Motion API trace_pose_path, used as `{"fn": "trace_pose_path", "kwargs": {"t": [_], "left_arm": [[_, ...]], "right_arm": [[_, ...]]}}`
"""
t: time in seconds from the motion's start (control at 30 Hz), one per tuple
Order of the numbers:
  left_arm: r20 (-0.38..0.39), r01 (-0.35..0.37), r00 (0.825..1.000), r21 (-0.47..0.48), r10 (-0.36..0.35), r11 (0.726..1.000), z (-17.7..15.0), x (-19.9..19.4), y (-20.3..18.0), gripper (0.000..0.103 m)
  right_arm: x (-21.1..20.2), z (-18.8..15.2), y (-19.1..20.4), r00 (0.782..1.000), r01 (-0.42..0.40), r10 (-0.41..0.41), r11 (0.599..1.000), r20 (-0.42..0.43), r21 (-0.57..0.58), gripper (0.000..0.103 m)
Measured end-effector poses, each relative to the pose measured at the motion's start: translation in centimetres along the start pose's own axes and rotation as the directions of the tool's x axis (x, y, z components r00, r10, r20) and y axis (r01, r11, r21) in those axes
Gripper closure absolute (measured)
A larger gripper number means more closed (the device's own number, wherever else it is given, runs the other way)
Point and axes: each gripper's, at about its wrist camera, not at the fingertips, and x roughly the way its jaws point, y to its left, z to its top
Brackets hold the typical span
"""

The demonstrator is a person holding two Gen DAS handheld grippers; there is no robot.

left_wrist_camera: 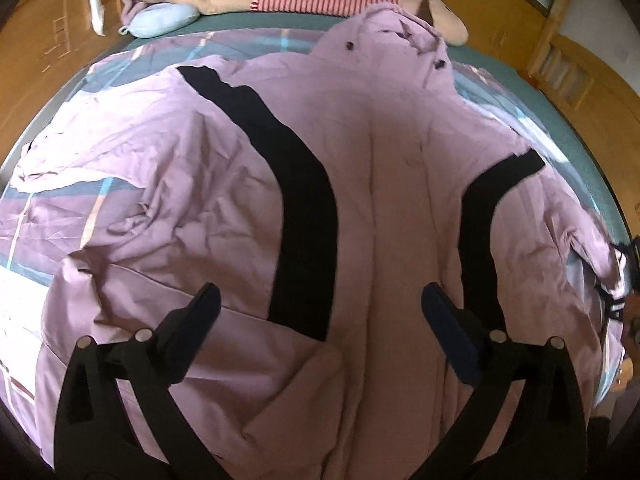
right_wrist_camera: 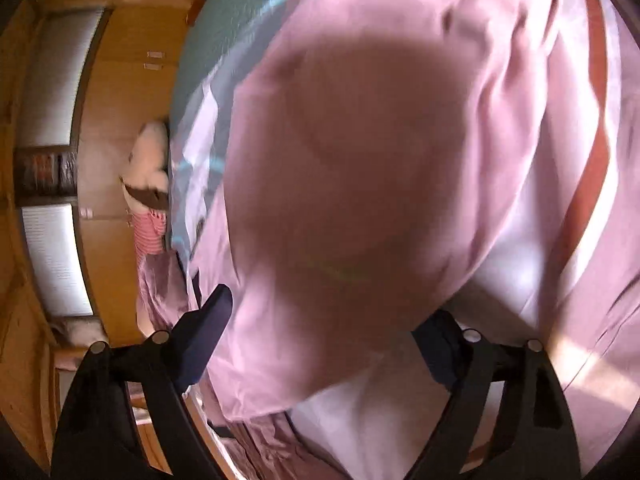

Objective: Fold large clothes
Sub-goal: 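Grasp the jacket sleeve with the right tool and lift it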

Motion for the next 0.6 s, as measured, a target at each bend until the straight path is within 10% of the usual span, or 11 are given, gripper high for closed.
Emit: {"fn": "trace_pose_path", "kwargs": {"t": [0.13, 0.3, 0.37, 0.6], "left_arm": [[-0.016, -0.007, 1.000, 0.018, 0.007, 1.000, -0.2, -0.1, -0.5, 0.002], [0.009, -0.023, 1.000, 0.025, 0.023, 0.999, 0.3, -1.8, -0.6, 0.002], [0.036, -0.013, 0.999, 0.023, 0.012, 1.000, 0.7, -2.8, -0.1, 0.002], [0.041, 0.022, 0.999, -0.121, -0.017, 0.992, 1.8, -4.4, 4.0, 0.002]], "right_arm": [[-1.5, -0.3, 0.8, 0.986, 0.098, -0.087, 0.992, 0.140, -0.075, 0.084], [-6.5, -5.8, 8.0, 0.882, 0.234, -0.026, 0.892, 0.471, -0.388, 0.095], [-7.8, -10.8, 12.3, 0.851, 0.258, 0.101, 0.774, 0.515, -0.578, 0.096], [-5.3, -28.4, 23.7, 0.945, 0.009, 0.311, 0.285, 0.101, -0.959, 0.096]]}}
